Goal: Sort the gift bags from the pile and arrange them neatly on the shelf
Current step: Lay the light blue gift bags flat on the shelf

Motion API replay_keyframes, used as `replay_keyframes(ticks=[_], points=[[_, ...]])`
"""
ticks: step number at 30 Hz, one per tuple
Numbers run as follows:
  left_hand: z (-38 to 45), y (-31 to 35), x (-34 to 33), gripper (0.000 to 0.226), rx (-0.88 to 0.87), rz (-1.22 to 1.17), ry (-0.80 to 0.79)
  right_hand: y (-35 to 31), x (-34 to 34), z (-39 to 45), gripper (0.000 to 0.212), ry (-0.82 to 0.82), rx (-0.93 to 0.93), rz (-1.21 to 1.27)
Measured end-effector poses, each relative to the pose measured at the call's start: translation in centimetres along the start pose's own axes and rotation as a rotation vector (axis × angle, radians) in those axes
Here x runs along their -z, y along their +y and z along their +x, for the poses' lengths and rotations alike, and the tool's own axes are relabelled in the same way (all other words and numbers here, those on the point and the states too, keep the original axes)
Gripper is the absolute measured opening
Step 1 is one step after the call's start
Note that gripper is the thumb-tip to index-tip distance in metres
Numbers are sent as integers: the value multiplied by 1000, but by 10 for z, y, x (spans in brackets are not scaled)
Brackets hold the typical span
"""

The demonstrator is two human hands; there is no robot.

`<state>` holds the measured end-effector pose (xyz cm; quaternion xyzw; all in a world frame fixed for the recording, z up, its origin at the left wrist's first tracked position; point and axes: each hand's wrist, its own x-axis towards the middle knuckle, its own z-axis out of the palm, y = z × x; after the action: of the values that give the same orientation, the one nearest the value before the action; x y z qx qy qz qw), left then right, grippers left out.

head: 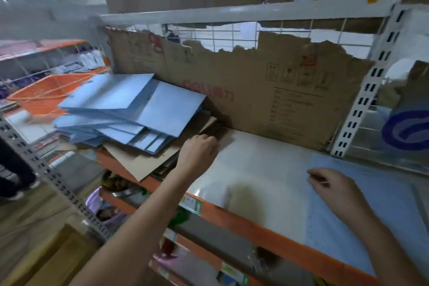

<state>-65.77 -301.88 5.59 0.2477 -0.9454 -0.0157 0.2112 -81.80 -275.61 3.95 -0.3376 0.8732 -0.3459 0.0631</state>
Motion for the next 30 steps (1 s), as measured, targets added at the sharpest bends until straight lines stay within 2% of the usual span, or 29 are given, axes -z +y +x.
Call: replay_keyframes(ticks=[3, 6, 10, 12, 14, 16, 18, 20, 22, 30], points=[[1, -67, 26, 24, 70, 34, 38, -55, -49, 34, 24, -44, 87, 5], [4, -137, 39, 24, 226, 13, 37, -113, -98, 63, 23, -77, 136, 60], [5, -221, 54, 26, 397, -178, 55, -179, -150, 100, 23, -136, 34, 271], [9, -255, 63, 24, 560, -461, 64, -203, -168, 122, 29, -135, -67, 414], [15, -277, 69, 18, 787, -921, 50, -221, -181, 139, 35, -130, -179, 525], [21, -288, 75, 17, 963, -1283, 21, -236, -190, 149, 32, -130, -260, 624], [26, -295, 80, 19, 1067, -1543, 36, -248, -196, 153, 24, -136, -310, 695], [30, -300, 82, 20, 1114, -1741, 57, -255, -201, 157, 28, -123, -356, 774], [35, -304, 84, 21, 1129, -1836, 98, -260, -203, 161, 28, -99, -391, 857], [64, -313, 91, 14, 1153, -1897, 344, -275, -186, 176, 9, -182, -370, 948]])
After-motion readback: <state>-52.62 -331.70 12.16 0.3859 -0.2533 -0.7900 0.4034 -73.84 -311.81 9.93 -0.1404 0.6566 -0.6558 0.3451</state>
